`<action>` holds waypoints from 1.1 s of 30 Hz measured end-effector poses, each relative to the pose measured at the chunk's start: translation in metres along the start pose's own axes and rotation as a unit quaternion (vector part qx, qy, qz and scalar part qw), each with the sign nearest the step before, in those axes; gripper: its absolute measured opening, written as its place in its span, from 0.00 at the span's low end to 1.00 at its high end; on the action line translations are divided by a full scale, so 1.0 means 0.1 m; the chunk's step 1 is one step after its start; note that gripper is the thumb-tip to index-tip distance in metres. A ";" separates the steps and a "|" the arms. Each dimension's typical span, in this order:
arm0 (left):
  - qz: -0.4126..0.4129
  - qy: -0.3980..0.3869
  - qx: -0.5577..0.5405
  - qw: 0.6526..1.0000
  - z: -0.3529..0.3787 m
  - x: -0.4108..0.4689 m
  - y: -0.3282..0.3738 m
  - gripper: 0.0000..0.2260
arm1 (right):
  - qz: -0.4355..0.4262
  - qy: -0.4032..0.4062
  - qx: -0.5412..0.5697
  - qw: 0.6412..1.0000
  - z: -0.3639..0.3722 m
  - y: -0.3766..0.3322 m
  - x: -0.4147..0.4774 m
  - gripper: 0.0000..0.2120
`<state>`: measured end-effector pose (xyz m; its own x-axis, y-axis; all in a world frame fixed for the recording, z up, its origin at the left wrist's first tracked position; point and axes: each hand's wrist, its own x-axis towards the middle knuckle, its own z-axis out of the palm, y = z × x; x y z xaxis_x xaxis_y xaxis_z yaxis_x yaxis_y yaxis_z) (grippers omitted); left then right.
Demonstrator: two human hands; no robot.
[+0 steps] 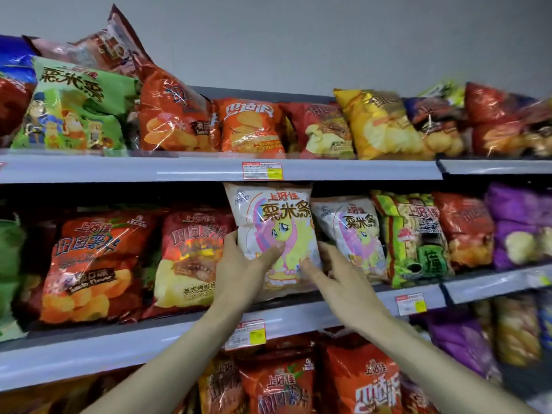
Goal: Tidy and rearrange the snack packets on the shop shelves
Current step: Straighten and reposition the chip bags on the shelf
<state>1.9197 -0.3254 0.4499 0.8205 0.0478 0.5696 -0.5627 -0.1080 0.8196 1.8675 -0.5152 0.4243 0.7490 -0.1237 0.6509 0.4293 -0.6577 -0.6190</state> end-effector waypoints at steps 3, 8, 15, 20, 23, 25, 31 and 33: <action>0.007 0.014 0.028 0.999 0.22 0.00 -0.01 0.30 | -0.013 0.006 -0.028 0.999 -0.04 0.09 0.05 0.24; 0.011 -0.007 0.066 0.998 0.34 0.03 -0.04 0.27 | -0.009 0.001 -0.055 0.998 -0.09 0.28 0.11 0.29; 0.021 -0.081 0.153 0.985 0.14 0.05 -0.12 0.29 | -0.011 -0.032 -0.098 0.995 -0.02 0.32 0.11 0.33; 0.077 -0.105 0.269 0.954 0.02 -0.09 -0.16 0.33 | -0.025 -0.019 -0.121 0.992 -0.02 0.36 0.09 0.28; 0.089 -0.126 0.295 0.943 -0.04 -0.24 -0.19 0.40 | -0.012 -0.015 -0.124 0.992 0.01 0.39 0.09 0.28; 0.077 -0.133 0.296 0.943 -0.09 -0.30 -0.22 0.41 | -0.009 -0.011 -0.127 0.992 0.05 0.42 0.10 0.28; 0.090 -0.152 0.293 0.940 -0.07 -0.35 -0.25 0.43 | 0.004 -0.010 -0.129 0.992 0.13 0.43 0.12 0.32; 0.101 -0.155 0.304 0.934 -0.08 -0.34 -0.27 0.44 | 0.002 -0.020 -0.131 0.991 0.10 0.39 0.08 0.28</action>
<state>1.9062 -0.3165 0.4093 0.7467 -0.3136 0.5866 -0.6248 -0.6332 0.4568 1.8951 -0.5339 0.4009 0.7725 -0.1013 0.6269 0.2834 -0.8284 -0.4831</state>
